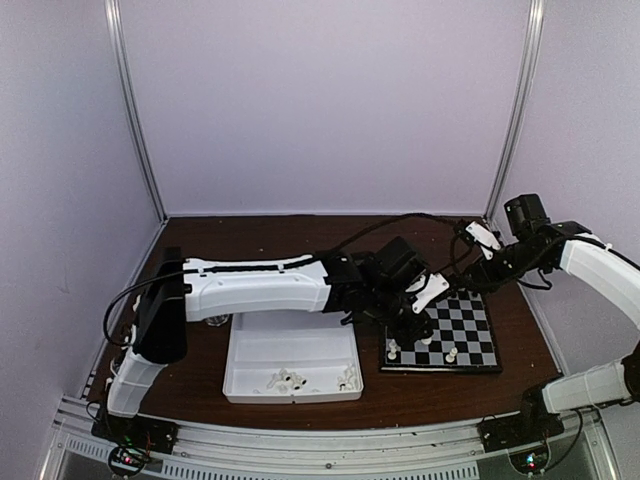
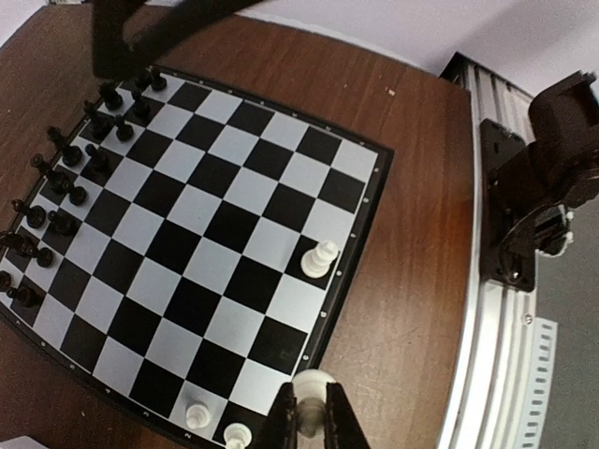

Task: Set up the chess pieces on the board
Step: Place the bishop on c1, then pick up the pawn from the storage box.

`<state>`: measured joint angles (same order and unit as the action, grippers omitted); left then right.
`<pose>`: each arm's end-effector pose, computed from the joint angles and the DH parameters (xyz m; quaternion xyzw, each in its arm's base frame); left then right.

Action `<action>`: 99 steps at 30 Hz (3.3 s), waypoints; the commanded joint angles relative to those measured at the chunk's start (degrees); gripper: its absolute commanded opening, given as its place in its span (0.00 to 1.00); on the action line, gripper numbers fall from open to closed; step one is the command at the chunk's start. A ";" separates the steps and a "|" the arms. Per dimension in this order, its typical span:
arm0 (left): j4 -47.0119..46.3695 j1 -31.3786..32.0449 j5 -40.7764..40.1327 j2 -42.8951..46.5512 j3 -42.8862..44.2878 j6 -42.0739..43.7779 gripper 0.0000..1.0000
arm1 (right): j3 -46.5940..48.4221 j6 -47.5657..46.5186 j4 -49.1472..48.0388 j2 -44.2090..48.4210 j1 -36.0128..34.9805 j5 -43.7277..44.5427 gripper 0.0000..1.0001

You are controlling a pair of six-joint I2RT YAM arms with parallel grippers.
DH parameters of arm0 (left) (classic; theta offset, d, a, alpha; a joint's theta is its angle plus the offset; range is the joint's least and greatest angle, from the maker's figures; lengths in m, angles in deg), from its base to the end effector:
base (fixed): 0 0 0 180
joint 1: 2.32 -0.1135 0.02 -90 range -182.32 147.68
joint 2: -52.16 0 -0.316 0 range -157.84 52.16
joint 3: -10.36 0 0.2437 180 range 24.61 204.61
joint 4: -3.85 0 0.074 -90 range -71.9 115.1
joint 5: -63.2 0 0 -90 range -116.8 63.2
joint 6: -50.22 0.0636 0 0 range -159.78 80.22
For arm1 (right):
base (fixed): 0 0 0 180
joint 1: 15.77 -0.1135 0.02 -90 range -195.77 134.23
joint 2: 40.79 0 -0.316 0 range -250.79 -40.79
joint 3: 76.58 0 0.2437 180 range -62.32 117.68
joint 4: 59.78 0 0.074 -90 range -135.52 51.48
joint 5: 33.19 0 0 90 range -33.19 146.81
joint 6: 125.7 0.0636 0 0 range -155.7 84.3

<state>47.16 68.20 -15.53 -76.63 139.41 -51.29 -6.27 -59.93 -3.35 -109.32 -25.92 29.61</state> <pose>0.1755 -0.5333 0.2678 0.4836 0.7752 -0.3281 0.2400 0.2148 0.0680 0.3086 -0.3419 0.8636 0.1862 0.3203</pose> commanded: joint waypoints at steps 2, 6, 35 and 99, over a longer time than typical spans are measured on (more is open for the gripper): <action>5.61 0.64 -4.69 -6.37 8.61 5.81 0.04 | -0.59 0.86 -2.04 1.08 0.57 2.45 0.47; 6.84 0.77 -6.07 -10.32 12.37 6.48 0.04 | -0.68 0.60 -2.15 0.92 0.57 2.33 0.48; 7.88 1.48 -4.03 -17.90 17.29 5.60 0.04 | -0.51 0.15 -2.16 -0.63 0.57 1.15 0.49; -0.24 -12.08 -27.37 67.70 -74.56 -33.24 0.41 | 43.75 -3.88 6.81 -54.44 -56.11 7.19 0.35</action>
<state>46.46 56.49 -39.55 -12.11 66.61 -81.69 34.87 -68.34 2.92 -162.17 -82.05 34.97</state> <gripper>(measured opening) 0.413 0.341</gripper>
